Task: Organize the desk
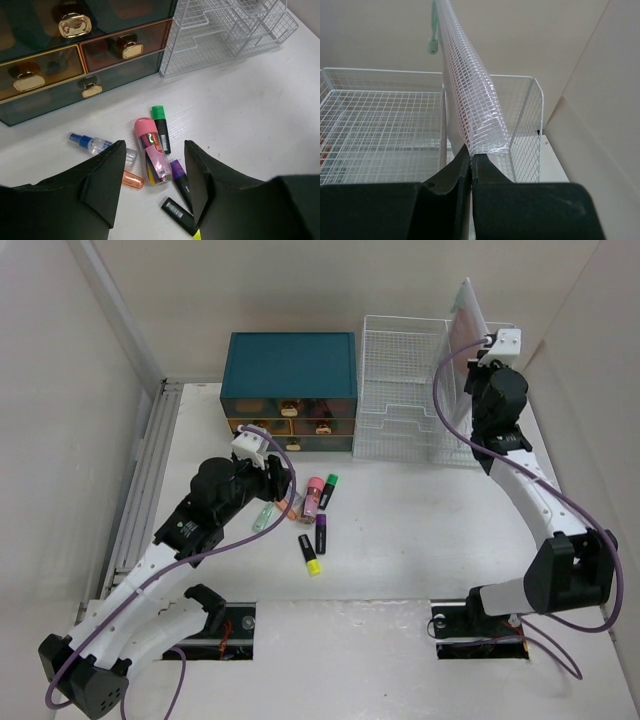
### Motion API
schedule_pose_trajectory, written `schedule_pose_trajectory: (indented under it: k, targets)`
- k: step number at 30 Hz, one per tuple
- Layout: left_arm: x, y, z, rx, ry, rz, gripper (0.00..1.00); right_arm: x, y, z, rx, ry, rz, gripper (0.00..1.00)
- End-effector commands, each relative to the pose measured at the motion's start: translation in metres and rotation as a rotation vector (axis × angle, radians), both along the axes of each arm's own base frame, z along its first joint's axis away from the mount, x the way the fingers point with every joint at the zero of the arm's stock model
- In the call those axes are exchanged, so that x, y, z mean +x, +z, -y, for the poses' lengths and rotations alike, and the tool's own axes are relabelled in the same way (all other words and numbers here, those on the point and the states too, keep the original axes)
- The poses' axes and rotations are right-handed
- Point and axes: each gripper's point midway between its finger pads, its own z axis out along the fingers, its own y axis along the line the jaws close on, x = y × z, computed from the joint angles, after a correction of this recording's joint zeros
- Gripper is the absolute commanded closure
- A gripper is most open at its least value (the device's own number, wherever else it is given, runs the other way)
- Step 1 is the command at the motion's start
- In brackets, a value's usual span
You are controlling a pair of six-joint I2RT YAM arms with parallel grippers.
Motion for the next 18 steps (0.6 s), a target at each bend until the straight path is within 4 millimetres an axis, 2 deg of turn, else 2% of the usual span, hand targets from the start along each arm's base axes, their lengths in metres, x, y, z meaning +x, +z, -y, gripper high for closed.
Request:
schedule_pose_trajectory:
  k: [1, 12, 18]
  targets:
    - [0.003, 0.008, 0.0, -0.013, 0.003, 0.04, 0.53, 0.001, 0.034, -0.001, -0.026, -0.01, 0.134, 1.0]
    - [0.003, 0.008, 0.0, -0.013, 0.003, 0.04, 0.53, 0.015, 0.043, 0.013, -0.132, -0.002, 0.138, 1.0]
    - [0.004, 0.006, 0.001, -0.008, 0.003, 0.032, 0.53, 0.017, 0.061, 0.018, -0.155, 0.023, 0.173, 1.0]
